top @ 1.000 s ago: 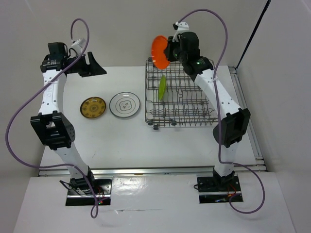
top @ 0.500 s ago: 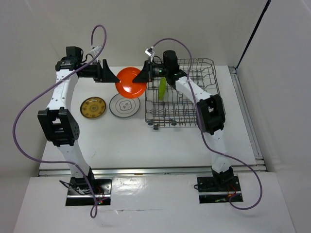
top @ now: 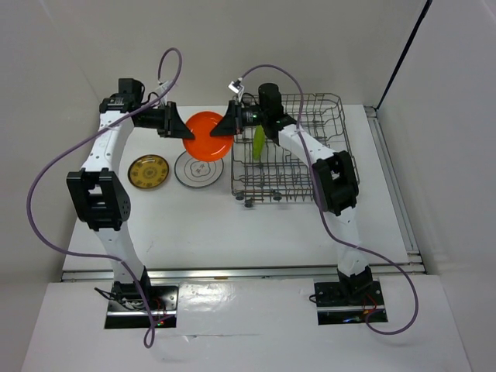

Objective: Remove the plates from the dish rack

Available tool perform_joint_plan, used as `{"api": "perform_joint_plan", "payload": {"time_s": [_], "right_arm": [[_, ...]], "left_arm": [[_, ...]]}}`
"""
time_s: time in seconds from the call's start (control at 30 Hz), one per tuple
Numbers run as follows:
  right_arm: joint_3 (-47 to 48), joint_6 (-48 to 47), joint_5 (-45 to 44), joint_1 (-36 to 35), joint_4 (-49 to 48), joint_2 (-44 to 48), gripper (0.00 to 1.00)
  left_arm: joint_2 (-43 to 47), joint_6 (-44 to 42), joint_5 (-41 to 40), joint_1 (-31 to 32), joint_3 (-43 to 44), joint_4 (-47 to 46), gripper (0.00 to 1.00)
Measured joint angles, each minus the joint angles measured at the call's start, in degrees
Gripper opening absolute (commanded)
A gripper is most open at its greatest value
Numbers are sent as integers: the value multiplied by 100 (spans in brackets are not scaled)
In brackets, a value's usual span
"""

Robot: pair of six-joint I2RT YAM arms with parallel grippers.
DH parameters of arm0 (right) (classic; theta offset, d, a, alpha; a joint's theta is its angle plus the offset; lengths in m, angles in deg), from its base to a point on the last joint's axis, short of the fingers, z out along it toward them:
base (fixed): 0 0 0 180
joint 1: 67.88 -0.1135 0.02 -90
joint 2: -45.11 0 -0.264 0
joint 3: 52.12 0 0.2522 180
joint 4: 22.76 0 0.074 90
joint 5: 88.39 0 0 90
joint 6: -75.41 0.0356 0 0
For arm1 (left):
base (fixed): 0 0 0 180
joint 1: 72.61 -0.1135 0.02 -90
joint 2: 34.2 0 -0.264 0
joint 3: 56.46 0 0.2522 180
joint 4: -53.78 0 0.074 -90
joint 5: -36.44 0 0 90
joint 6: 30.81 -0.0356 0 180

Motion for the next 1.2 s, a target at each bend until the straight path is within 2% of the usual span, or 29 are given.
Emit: {"api": "perform_joint_plan", "payload": {"time_s": [0.03, 0.13, 0.17, 0.3, 0.4, 0.47, 0.57, 0.73, 0.9, 0.97, 1.07, 1.2], "right_arm": [[31, -46, -4, 0, 90, 0, 53], [289, -380, -197, 28, 623, 7, 68], [391, -529, -334, 33, 831, 20, 70], [702, -1176, -1635, 94, 1821, 227, 71], [737, -1561, -2855, 157, 2494, 507, 71], [765, -1766, -3563, 173, 2876, 667, 71], [772, -2002, -4186, 214, 3195, 807, 71], [654, -2214, -4592, 216, 3436, 931, 71], [431, -2319, -4841, 216, 3536, 1069, 71], [393, -2358, -4935, 216, 3567, 1088, 72], [367, -2404, -5040, 216, 3630, 1104, 72], [367, -2448, -5141, 216, 3696, 1108, 72]], "left_arm": [[-7, 2, 22, -35, -7, -13, 0], [-9, 184, 210, -323, -175, -142, 0], [-11, 280, 208, -496, -240, -197, 0], [-151, 616, 7, -1414, -365, -389, 0], [-319, 791, -446, -2096, -474, -494, 0], [-468, 885, -863, -2371, -511, -498, 0], [-710, 933, -1353, -2461, -632, -535, 0], [-1180, 938, -1821, -2358, -787, -570, 0], [-1320, 949, -2247, -2299, -896, -549, 5], [-1320, 951, -2297, -2306, -901, -555, 14], [-1320, 938, -2312, -2306, -944, -581, 15], [-1309, 931, -2319, -2306, -1019, -595, 34]]}}
